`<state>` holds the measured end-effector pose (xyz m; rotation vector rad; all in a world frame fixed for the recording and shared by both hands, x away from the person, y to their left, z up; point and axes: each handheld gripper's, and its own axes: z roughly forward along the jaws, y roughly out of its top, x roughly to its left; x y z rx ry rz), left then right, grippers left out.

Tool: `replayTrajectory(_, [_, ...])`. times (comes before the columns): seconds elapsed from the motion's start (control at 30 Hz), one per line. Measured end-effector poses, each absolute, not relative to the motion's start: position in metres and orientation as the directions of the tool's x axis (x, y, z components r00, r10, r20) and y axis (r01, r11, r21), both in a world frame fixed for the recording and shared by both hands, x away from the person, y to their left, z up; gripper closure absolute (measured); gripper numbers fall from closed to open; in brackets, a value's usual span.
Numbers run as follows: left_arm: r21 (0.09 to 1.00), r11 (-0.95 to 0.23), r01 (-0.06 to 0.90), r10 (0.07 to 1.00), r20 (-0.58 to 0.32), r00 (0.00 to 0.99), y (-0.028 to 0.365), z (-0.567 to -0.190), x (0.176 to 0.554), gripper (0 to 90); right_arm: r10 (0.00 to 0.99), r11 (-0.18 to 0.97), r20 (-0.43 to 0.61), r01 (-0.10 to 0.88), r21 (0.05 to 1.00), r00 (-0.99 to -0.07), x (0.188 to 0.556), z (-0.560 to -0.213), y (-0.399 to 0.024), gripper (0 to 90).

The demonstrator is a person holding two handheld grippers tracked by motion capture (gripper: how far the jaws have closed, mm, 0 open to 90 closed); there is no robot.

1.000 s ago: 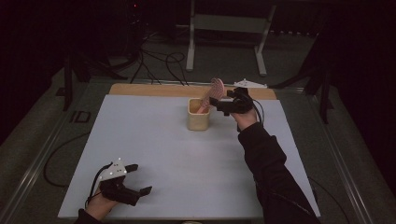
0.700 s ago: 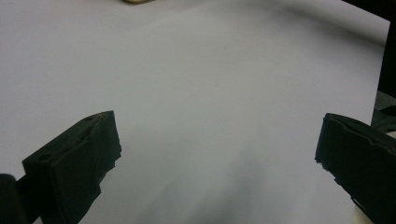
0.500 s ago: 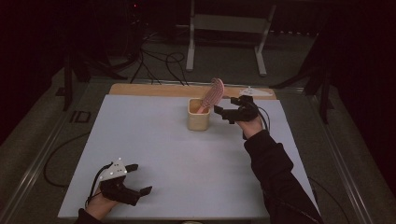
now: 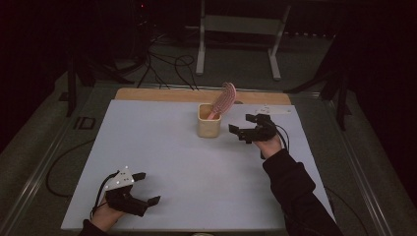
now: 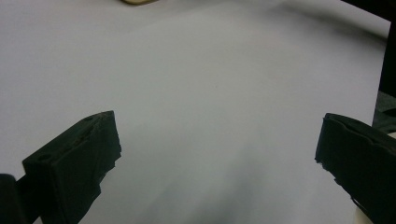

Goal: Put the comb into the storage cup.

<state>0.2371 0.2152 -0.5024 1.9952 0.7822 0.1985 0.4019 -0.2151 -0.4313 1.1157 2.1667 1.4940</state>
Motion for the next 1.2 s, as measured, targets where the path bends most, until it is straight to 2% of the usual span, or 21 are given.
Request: replayTrajectory(1.2, [0.830, -0.334, 0.446, 0.597, -0.180, 0.782, 0.215, -0.502, 0.238, 0.5, 0.667, 0.286, 0.095, 0.372, 0.883, -0.739, 0.315, -0.483, -0.239, 9.2])
